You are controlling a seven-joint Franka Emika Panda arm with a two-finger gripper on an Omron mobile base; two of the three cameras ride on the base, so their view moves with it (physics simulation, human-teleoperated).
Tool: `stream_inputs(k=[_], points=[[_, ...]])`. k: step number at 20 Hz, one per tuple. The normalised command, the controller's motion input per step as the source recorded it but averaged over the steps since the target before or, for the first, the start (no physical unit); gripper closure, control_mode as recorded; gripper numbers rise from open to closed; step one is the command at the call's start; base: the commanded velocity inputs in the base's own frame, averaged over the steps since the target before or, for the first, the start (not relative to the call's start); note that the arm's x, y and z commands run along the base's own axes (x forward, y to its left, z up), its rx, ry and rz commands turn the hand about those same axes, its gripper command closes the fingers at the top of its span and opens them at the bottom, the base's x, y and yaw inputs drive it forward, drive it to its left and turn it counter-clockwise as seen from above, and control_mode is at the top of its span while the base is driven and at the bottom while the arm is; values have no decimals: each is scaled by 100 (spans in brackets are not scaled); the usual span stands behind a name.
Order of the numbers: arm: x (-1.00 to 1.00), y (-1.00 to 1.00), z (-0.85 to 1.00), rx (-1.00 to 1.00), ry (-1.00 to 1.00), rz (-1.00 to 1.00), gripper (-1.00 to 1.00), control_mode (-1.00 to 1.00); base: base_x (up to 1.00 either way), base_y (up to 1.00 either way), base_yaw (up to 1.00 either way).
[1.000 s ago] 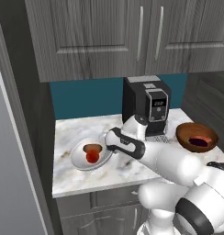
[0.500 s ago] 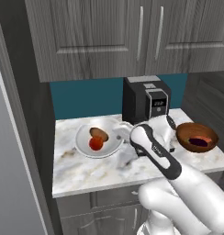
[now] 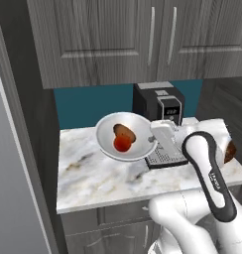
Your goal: Place the bowl containing the potato and tomato in the microwave. Close the microwave door and press the start button to microwave the meal.
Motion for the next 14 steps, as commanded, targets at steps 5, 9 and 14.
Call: stream_inputs(k=[5,9,14], points=[[-64,-62,71,3,1,0,100,-100,0,0,0],[-66,-49,22,0,0,0,100,-100,0,0,0],[-47,-19,7,-1,0,-2,100,-100,0,0,0]])
